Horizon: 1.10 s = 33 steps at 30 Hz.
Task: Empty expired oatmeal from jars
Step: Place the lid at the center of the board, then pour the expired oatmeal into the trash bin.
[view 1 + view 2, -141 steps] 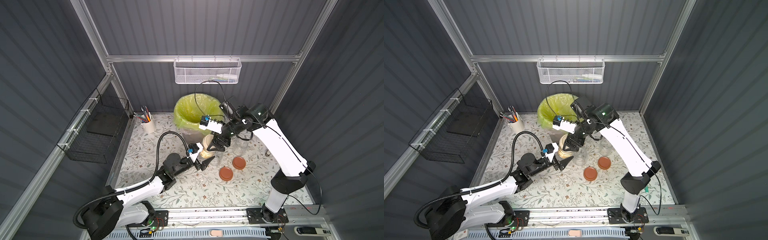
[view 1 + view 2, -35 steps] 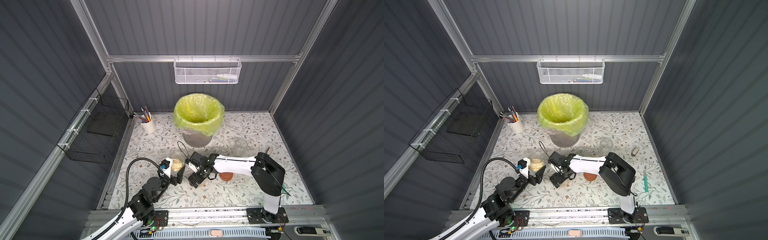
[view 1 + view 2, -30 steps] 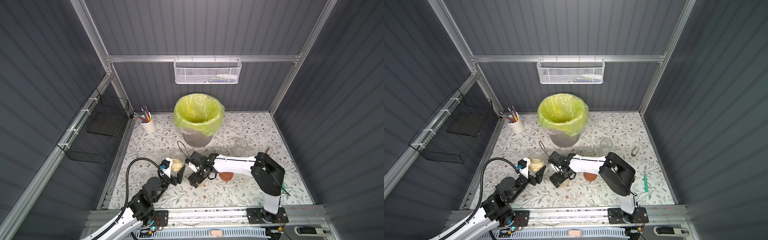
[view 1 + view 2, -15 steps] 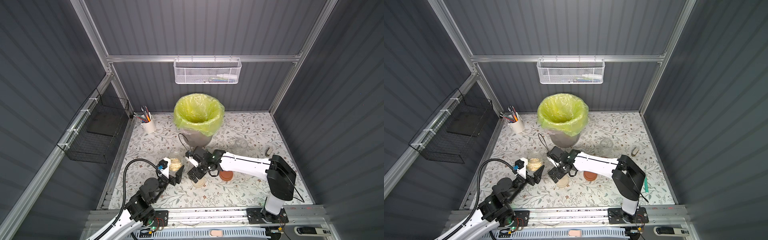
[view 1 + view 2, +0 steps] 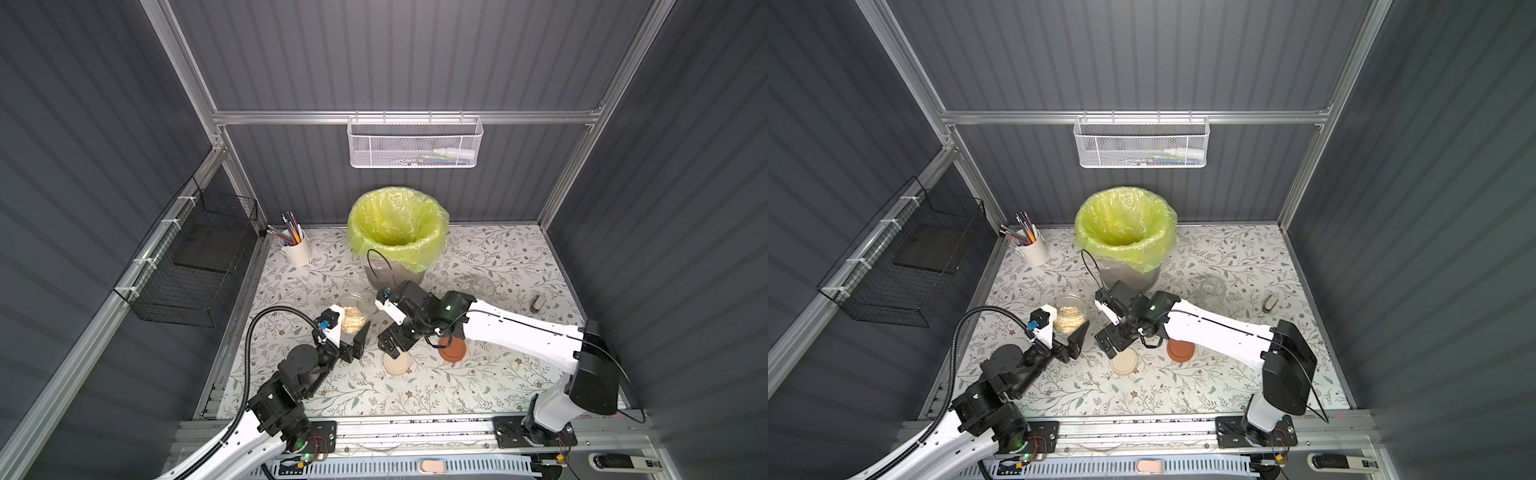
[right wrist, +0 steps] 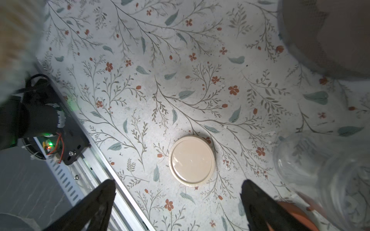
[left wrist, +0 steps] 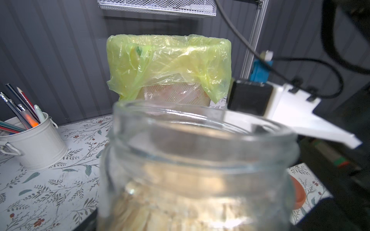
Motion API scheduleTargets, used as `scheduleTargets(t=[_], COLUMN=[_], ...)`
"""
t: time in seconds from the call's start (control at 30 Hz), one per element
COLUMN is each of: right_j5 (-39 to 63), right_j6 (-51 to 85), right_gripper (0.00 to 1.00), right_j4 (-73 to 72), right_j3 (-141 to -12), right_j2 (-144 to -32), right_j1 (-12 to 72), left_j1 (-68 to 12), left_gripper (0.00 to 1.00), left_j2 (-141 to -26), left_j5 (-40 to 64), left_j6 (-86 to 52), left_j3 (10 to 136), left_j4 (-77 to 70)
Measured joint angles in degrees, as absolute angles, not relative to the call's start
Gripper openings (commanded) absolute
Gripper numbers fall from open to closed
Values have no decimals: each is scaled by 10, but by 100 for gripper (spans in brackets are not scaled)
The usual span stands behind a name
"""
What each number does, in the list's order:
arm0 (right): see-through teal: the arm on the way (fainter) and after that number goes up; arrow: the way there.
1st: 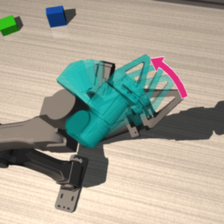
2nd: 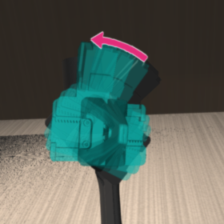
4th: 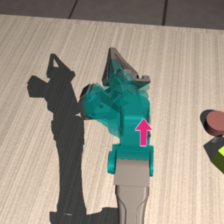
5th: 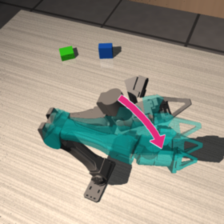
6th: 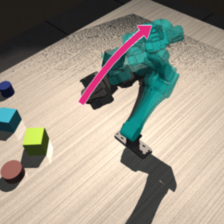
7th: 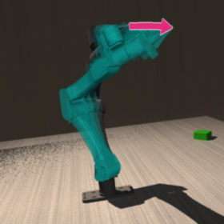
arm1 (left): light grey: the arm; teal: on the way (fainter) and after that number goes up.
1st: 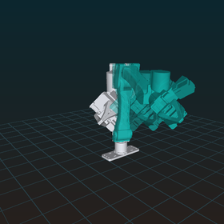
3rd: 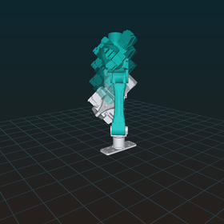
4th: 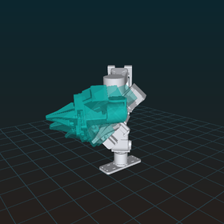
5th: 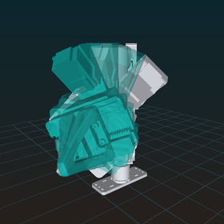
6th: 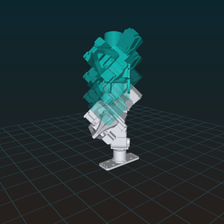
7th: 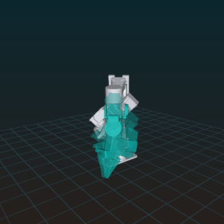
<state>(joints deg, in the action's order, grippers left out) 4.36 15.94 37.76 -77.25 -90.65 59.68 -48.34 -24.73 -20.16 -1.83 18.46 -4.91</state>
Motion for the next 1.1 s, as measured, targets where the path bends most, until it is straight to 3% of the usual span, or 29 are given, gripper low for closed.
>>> scheduleTargets(t=[0.37, 0.6, 1.1], right_j5=[17, 49, 173], right_j6=[196, 219, 250], right_gripper=[99, 99, 99], right_j4=[355, 277, 209], right_j3=[-689, -612, -734], right_j2=[-716, -588, -650], right_j1=[585, 478, 356], left_j1=[-483, -483, -391], left_gripper=[13, 14, 13], left_j2=[-388, -544, -701], left_j5=[-219, -198, -81], left_j6=[53, 96, 116], left_j3=[282, 373, 581], left_j4=[-94, -134, -133])
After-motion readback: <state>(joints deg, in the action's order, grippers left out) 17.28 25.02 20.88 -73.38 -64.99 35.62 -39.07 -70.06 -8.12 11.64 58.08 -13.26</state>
